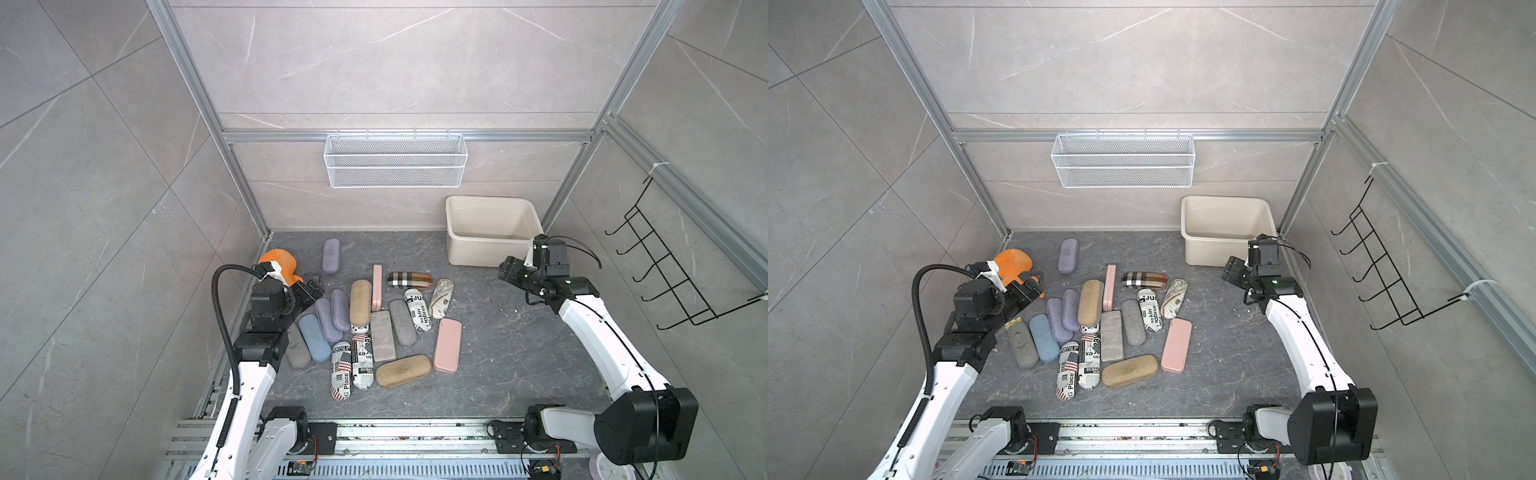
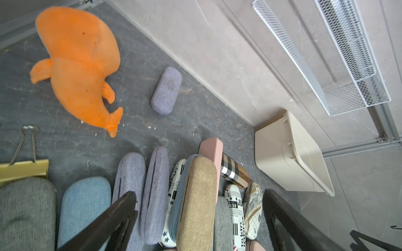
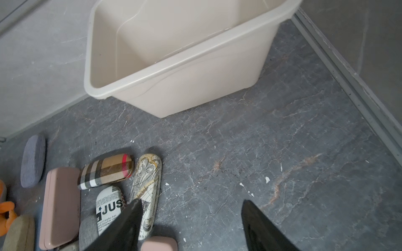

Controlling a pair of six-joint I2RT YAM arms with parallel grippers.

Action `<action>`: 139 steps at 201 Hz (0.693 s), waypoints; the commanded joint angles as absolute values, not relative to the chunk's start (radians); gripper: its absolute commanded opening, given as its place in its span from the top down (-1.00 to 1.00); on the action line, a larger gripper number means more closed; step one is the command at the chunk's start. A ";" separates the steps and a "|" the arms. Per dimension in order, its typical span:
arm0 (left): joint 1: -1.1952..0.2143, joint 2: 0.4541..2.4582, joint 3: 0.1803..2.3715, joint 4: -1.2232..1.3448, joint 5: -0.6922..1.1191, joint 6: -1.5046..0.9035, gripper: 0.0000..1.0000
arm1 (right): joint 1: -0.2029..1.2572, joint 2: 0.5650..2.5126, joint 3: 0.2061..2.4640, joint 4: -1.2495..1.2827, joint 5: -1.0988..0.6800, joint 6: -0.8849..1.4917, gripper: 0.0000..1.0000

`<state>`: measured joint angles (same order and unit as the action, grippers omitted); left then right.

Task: Put the glasses cases into the storage boxes
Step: Move the storage box to the center of the board.

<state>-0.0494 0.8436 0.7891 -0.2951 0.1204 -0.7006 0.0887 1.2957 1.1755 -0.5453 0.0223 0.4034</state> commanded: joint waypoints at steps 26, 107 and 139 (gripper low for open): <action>-0.043 0.910 0.752 -0.287 0.281 -0.741 -0.79 | 0.202 1.429 1.430 -0.730 0.178 0.277 -0.37; -0.046 0.970 0.780 -0.328 0.357 -0.721 -0.78 | 0.042 1.721 1.810 -0.826 0.375 0.480 -0.43; -0.046 0.981 0.766 -0.308 0.376 -0.736 -0.77 | -0.036 1.781 1.853 -0.809 0.429 0.513 -0.47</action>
<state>-0.0498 0.9768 0.7586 -0.3355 0.3283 -0.7227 0.0025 1.7397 1.8038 -0.7746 0.3599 0.4496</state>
